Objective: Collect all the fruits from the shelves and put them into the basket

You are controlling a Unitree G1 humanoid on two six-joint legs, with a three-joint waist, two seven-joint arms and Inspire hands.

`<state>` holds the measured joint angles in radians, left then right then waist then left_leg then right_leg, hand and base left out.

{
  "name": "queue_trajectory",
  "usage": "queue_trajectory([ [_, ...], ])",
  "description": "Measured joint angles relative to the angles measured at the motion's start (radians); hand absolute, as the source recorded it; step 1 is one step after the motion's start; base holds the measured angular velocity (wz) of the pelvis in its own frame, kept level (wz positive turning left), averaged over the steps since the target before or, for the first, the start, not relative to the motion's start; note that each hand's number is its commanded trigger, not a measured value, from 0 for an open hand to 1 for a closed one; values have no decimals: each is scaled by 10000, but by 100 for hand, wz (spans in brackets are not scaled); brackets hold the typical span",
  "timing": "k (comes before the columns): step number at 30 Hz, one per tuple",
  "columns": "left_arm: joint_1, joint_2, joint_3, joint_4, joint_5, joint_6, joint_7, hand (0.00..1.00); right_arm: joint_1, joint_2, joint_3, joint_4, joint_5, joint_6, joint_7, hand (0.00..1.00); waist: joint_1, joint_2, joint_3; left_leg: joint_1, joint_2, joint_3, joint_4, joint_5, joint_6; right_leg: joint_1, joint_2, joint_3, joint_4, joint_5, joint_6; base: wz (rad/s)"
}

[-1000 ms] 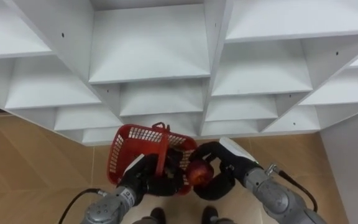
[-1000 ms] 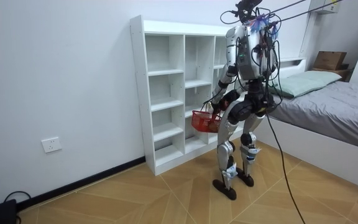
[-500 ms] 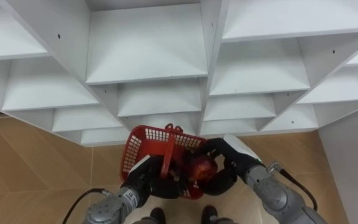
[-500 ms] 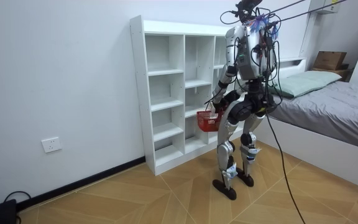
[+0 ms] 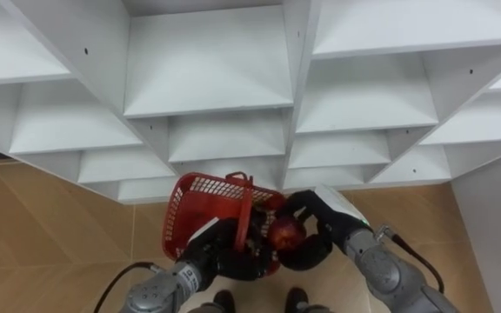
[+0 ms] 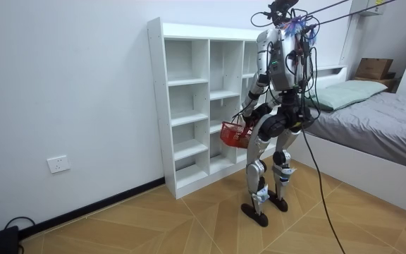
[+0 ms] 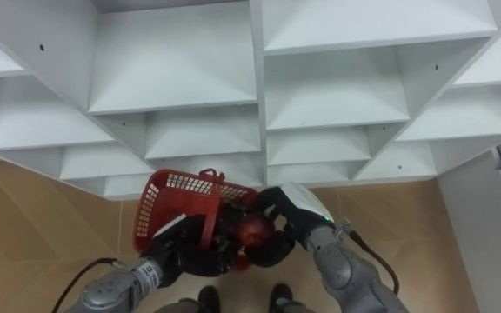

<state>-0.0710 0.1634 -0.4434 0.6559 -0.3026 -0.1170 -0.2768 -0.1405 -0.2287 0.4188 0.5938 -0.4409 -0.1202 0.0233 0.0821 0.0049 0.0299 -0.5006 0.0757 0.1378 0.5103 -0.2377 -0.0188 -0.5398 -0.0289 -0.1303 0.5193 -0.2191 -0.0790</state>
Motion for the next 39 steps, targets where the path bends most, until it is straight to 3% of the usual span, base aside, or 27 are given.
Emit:
queue_trajectory([
  [10,-6,-194,-34,0,3,-57,-95,100,-43,227,-42,187,-212,-4,-207,100,43,-4,3,-5,5,9,0,0,0,-13,8,19,-4,0,0,0],
  [19,-6,-196,-402,0,-18,-346,-210,100,-172,356,15,186,-924,-4,-206,100,65,-7,5,-3,5,55,-28,0,0,-47,9,56,-2,-1,1,0],
  [20,-17,-177,-463,-1,-137,-366,-227,100,-199,360,35,186,-925,-4,-209,87,54,-6,5,-3,4,55,-27,0,0,-47,9,56,0,-1,1,0],
  [21,-22,-166,-494,-1,-201,-371,-238,100,-210,360,35,187,-924,-4,-210,57,51,-6,5,-2,4,55,-27,0,0,-47,9,56,1,-1,1,0],
  [22,-24,-164,-501,-1,-216,-376,-293,100,-234,360,42,187,-925,-4,-210,4,52,-6,5,-1,4,55,-28,0,0,-46,9,56,3,-1,0,0],
  [23,-26,-163,-503,-1,-217,-381,-361,100,-248,360,56,187,-925,-4,-212,0,51,-6,5,0,3,55,-28,0,0,-45,9,57,5,-1,1,0],
  [34,-62,-179,-753,41,-222,-381,-684,100,-353,450,385,190,-948,-159,-279,0,31,-13,11,7,11,52,-25,0,0,-27,9,48,-6,0,1,0],
  [39,-87,-145,-895,163,-363,-379,-703,100,-355,419,538,191,-938,-181,-206,0,21,5,54,-5,11,-1,-24,-1,1,-18,3,29,-25,1,3,0],
])
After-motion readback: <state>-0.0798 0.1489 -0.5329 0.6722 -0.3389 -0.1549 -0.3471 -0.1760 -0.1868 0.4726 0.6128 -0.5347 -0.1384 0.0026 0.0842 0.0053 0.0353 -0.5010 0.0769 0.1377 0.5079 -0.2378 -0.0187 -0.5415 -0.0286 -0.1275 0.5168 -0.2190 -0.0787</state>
